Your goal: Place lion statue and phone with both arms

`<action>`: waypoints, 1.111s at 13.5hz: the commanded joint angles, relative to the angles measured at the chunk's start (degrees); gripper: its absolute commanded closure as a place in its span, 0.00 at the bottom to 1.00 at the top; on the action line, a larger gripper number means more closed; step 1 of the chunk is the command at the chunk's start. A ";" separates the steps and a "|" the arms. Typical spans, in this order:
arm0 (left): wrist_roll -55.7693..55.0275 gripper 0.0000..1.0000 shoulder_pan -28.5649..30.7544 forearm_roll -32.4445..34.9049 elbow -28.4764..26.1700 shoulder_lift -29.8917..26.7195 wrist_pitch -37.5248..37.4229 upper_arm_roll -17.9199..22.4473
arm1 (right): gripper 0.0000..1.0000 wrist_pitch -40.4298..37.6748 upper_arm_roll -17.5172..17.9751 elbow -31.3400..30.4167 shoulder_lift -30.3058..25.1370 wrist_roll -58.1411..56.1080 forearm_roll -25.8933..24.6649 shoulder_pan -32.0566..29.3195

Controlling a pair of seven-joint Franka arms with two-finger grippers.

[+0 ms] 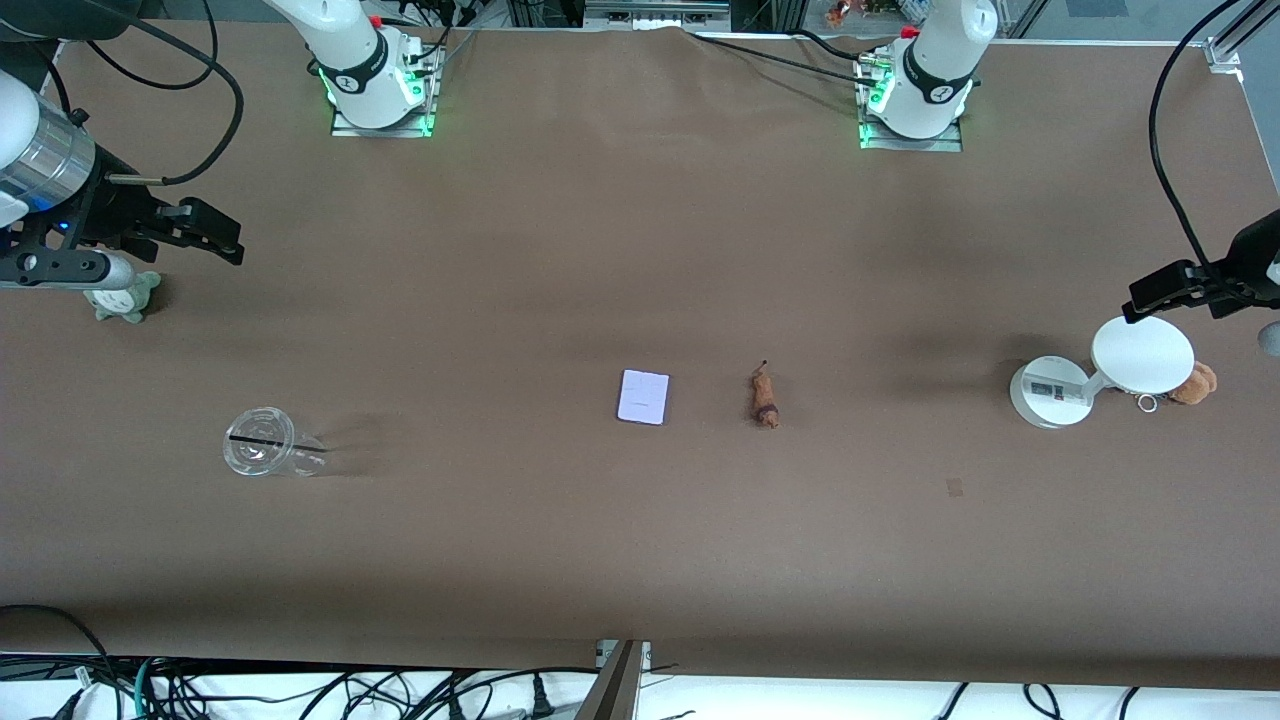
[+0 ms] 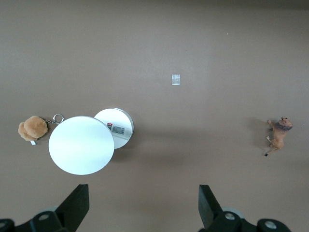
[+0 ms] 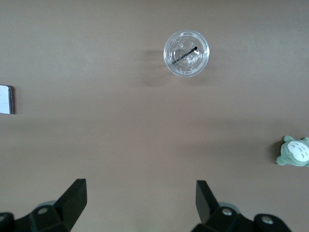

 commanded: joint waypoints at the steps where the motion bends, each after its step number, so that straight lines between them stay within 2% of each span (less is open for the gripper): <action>1: 1.38 0.00 0.25 -0.04 1.84 0.87 -1.01 0.15 | 0.00 -0.95 0.44 1.34 0.56 -0.94 0.41 -0.71; 15: 1.47 0.00 0.17 -0.12 1.84 1.65 -1.10 0.06 | 0.00 -0.95 0.44 1.25 0.56 -0.76 0.50 -0.80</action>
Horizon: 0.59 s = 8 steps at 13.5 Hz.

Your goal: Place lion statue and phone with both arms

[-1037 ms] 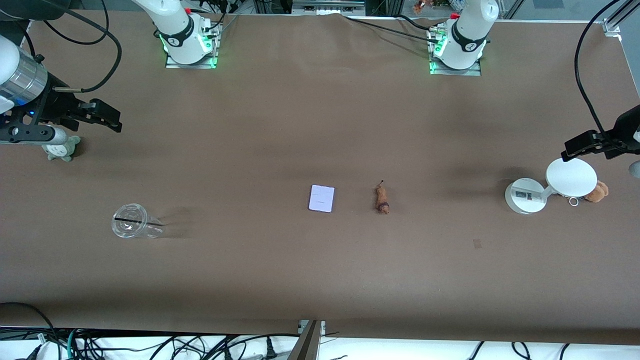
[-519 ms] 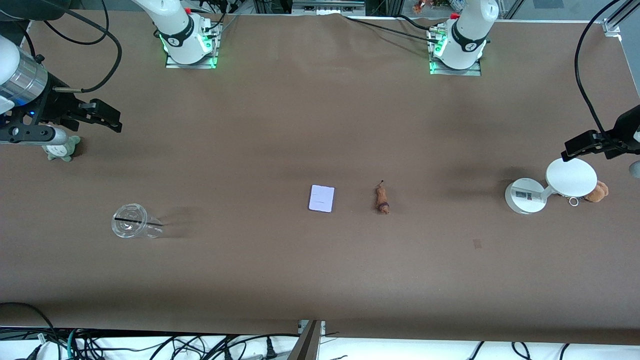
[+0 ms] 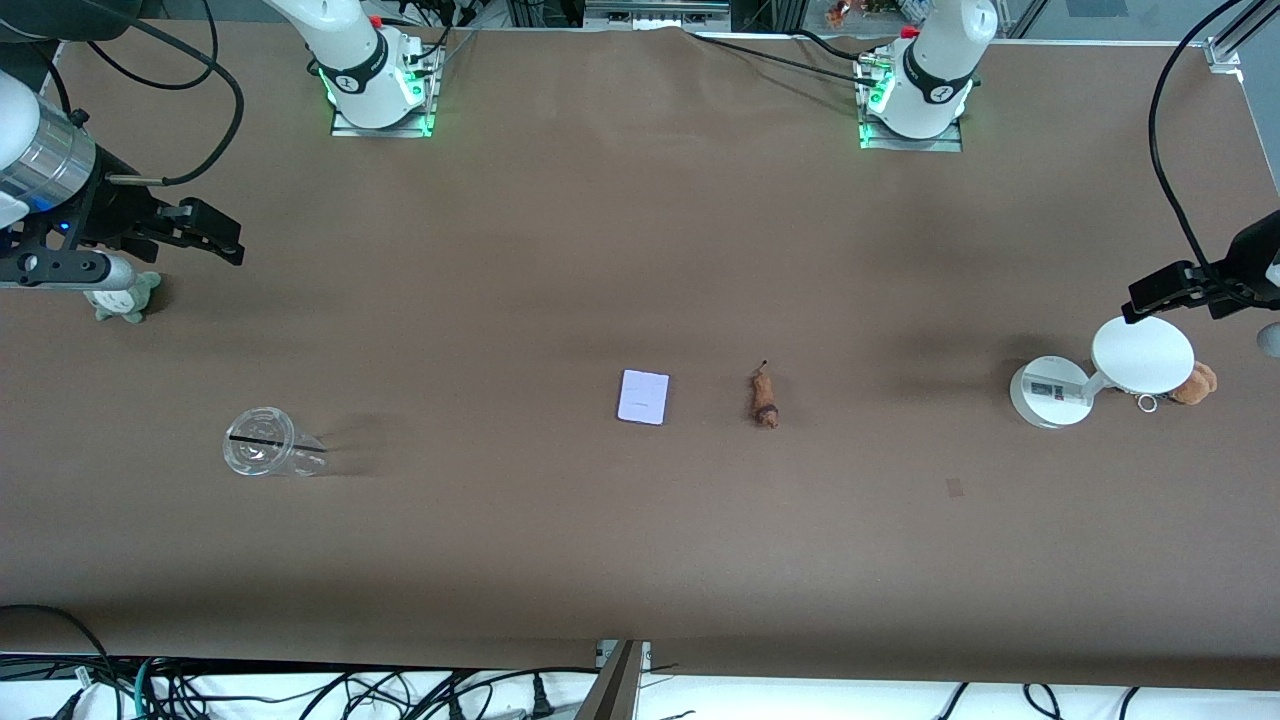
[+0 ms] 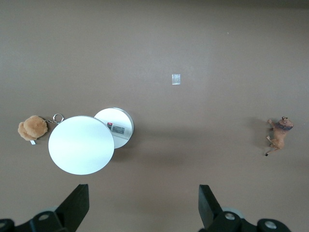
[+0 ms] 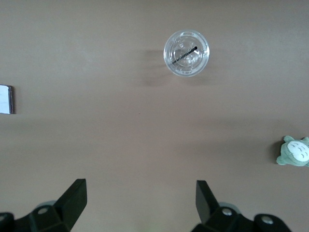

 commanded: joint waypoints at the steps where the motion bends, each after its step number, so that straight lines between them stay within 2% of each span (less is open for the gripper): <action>1: 1.38 0.00 -0.03 -0.12 1.93 2.25 -1.13 0.05 | 0.00 -0.94 0.35 1.25 0.52 -0.76 0.50 -0.80; 5: 0.59 0.00 -1.00 -0.12 1.93 3.23 -0.86 -0.82 | 0.00 -1.11 0.35 1.07 0.52 -0.85 0.50 -0.71; 8: -2.20 0.00 -1.00 -2.48 2.71 5.68 0.27 -3.63 | 0.00 -1.03 0.09 1.07 0.52 -0.50 0.50 -0.62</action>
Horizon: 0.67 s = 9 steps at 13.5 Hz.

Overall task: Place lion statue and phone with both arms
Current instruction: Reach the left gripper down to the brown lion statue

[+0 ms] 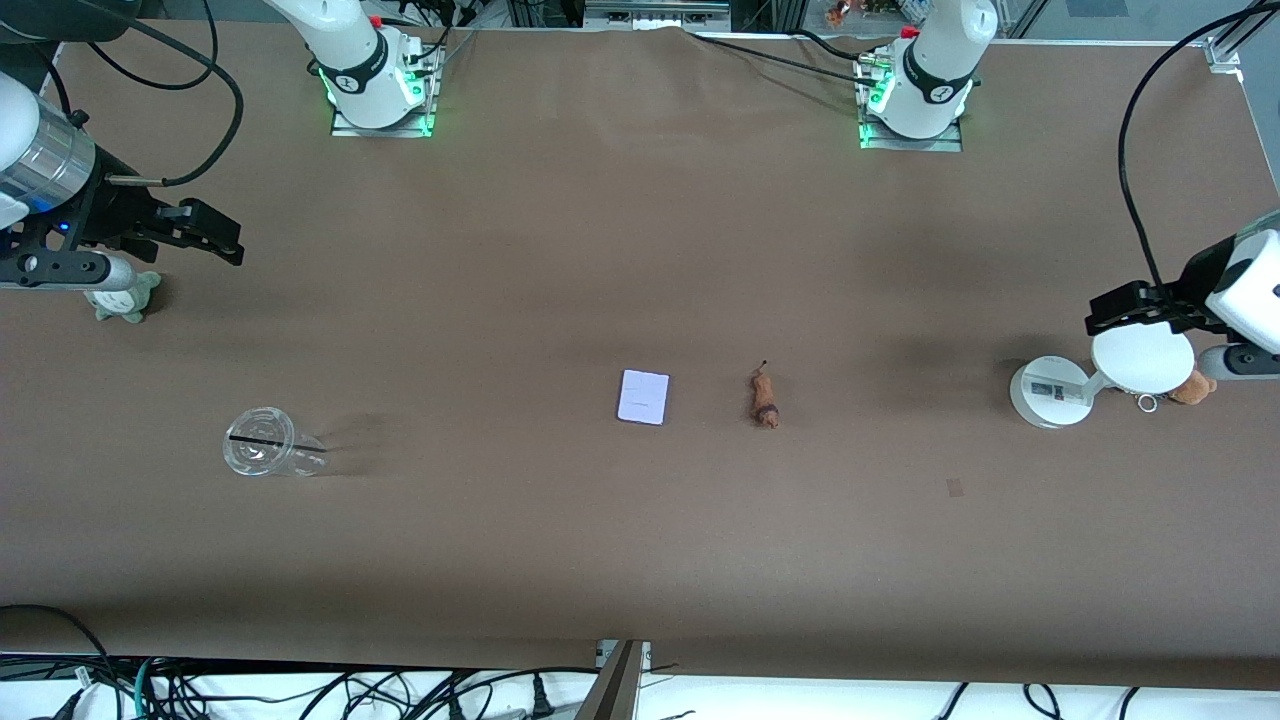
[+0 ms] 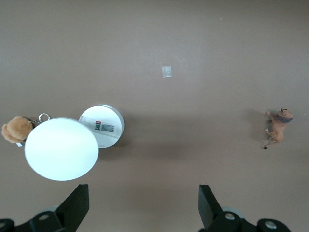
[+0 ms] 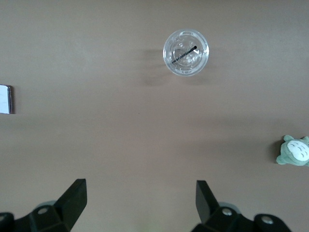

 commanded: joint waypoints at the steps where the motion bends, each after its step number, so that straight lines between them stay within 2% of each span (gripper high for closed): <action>1: -5.27 0.00 -0.36 -2.67 3.27 4.18 1.62 -2.43 | 0.00 -0.94 0.20 1.07 0.44 -0.67 0.50 -0.57; 2: -7.83 0.00 -1.41 -2.59 3.45 5.32 2.77 -3.75 | 0.00 -0.94 0.20 1.07 0.44 -0.76 0.50 -0.65; 9: -20.84 0.00 -11.86 -2.77 3.37 15.52 16.38 -4.02 | 0.00 -1.55 0.20 1.07 0.53 -0.59 0.58 -0.74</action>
